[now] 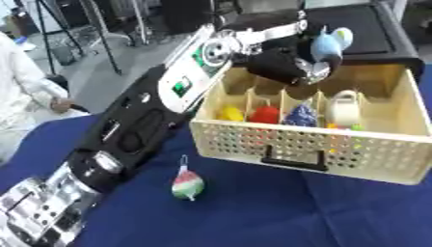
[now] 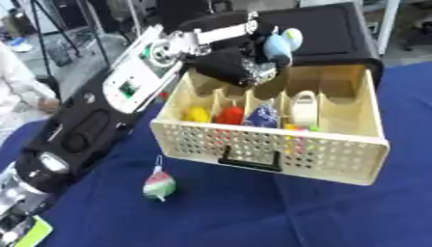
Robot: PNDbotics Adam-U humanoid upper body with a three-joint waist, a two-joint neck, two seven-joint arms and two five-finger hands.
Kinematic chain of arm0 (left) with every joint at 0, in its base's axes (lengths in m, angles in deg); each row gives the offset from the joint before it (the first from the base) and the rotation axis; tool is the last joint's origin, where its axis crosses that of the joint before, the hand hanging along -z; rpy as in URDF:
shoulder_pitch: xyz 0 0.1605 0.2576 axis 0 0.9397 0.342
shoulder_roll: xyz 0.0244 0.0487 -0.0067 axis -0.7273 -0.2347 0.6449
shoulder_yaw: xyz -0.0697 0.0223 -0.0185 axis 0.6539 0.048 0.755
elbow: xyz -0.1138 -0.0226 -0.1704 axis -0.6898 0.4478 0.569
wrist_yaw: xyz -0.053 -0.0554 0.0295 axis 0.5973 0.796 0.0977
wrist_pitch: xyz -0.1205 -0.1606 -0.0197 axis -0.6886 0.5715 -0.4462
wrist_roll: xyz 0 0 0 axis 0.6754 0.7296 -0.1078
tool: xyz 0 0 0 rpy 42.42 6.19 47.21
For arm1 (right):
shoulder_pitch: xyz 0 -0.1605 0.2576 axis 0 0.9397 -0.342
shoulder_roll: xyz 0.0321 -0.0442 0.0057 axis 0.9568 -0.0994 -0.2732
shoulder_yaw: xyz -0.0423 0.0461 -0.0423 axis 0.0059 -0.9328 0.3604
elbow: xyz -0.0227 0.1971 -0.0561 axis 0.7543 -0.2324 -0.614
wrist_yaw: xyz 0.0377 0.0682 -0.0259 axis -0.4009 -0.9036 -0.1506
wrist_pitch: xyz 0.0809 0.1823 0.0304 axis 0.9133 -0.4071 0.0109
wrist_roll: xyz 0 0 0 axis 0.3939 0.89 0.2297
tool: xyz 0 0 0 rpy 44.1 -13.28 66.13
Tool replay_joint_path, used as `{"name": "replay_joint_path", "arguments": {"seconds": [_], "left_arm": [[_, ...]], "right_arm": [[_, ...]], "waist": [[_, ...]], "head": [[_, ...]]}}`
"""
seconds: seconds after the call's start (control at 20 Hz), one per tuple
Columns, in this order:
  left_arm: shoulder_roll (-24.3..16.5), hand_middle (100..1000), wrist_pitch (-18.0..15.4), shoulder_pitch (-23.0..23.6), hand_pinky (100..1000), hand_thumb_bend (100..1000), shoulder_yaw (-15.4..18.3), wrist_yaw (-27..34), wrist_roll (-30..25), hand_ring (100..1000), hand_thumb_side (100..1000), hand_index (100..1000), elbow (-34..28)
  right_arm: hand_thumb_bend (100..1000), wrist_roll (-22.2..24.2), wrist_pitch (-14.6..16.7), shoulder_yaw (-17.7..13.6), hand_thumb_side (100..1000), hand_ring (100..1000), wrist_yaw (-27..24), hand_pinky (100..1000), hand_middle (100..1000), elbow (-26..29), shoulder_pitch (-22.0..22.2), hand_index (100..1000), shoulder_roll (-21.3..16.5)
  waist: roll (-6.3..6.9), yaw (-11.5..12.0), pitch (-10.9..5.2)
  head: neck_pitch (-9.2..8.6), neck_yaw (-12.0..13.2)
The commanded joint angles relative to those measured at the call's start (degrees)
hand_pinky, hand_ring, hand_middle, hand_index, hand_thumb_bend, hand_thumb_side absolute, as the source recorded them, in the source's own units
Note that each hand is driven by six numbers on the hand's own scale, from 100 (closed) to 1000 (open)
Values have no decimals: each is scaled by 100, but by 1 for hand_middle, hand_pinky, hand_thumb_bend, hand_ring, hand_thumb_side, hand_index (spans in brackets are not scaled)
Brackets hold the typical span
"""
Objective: Pick up objects from table and place into drawer.
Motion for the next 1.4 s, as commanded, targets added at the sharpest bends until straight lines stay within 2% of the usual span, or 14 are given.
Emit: {"name": "replay_joint_path", "arguments": {"seconds": [0.05,0.3,0.55,0.75,0.8,1.0,1.1,1.15,1.4], "left_arm": [[10,486,-71,-183,373,100,58,66,51,554,720,811,4],[173,512,-136,-248,400,100,14,158,146,575,746,827,84],[191,619,-288,-243,473,100,-25,363,74,672,901,905,78],[162,721,-352,-246,513,100,9,470,57,740,898,1000,51],[164,736,-340,-243,522,100,18,431,85,750,897,1000,66],[168,814,-377,-223,603,246,11,277,125,822,943,1000,82],[171,810,-434,-216,603,266,10,258,116,821,926,1000,75],[168,797,-454,-212,597,229,15,254,125,814,919,1000,71],[167,786,-457,-192,589,181,45,252,262,808,915,1000,55]], "right_arm": [[100,-29,-16,-13,675,601,-15,591,708,52,-114,725,-23],[100,-47,-31,-18,675,601,-29,591,712,52,-138,724,-1],[100,-60,-60,-25,677,600,-30,591,711,52,-125,724,9],[100,-59,-73,-24,675,600,-29,591,712,52,-124,722,18],[100,-61,-70,-23,674,599,-31,591,713,52,-128,722,20],[100,-71,-69,-31,669,599,-30,591,710,52,-123,722,23],[100,-72,-71,-30,668,599,-29,591,709,52,-121,722,24],[100,-73,-72,-30,667,599,-28,590,710,52,-120,722,25],[100,-95,-77,-32,666,599,-32,591,711,52,-120,722,30]], "waist": [[-46,-27,-73],[-42,-81,-54],[-33,-75,-63],[-35,-70,-67],[-38,-75,-64],[-47,-85,-49],[-50,-85,-42],[-51,-84,-41],[-59,-79,-39]], "head": [[-42,47],[-63,127],[-45,104],[-45,97],[-50,101],[-53,100],[-54,100],[-50,102],[-47,98]]}}
